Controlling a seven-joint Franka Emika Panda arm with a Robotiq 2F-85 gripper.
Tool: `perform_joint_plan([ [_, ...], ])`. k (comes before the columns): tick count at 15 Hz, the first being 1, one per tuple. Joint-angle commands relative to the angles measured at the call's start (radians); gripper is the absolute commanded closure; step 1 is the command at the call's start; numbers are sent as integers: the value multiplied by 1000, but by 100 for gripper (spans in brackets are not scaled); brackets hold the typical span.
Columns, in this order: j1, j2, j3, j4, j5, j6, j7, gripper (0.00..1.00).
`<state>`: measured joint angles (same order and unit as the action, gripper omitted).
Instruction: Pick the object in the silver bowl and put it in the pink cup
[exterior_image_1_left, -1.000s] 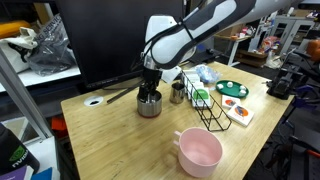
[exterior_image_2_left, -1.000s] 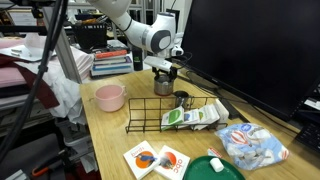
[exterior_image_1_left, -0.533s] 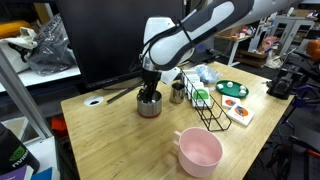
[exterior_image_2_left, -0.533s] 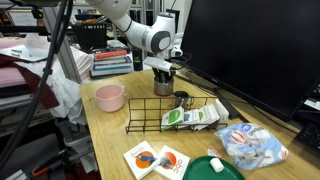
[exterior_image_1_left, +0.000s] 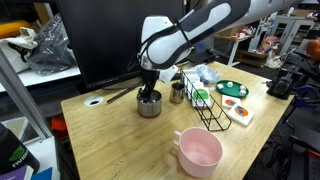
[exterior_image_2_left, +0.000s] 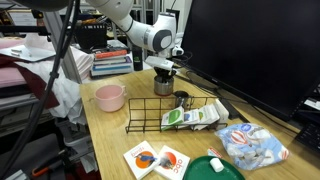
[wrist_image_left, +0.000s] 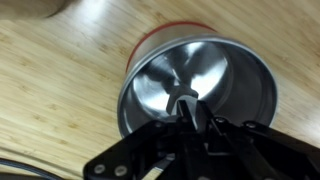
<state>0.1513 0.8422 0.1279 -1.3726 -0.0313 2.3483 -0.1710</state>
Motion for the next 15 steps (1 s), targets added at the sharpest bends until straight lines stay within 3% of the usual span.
perform_joint_plan([
  [1,5,26,-2,56,-20,-49,-19,88],
  [5,4,32,0,67,-20,-56,-26,88],
  [6,5,33,-2,69,-21,-59,-25,66],
  [9,7,36,-3,75,-22,-70,-23,52],
  [15,7,51,-2,97,-24,-80,-30,10],
])
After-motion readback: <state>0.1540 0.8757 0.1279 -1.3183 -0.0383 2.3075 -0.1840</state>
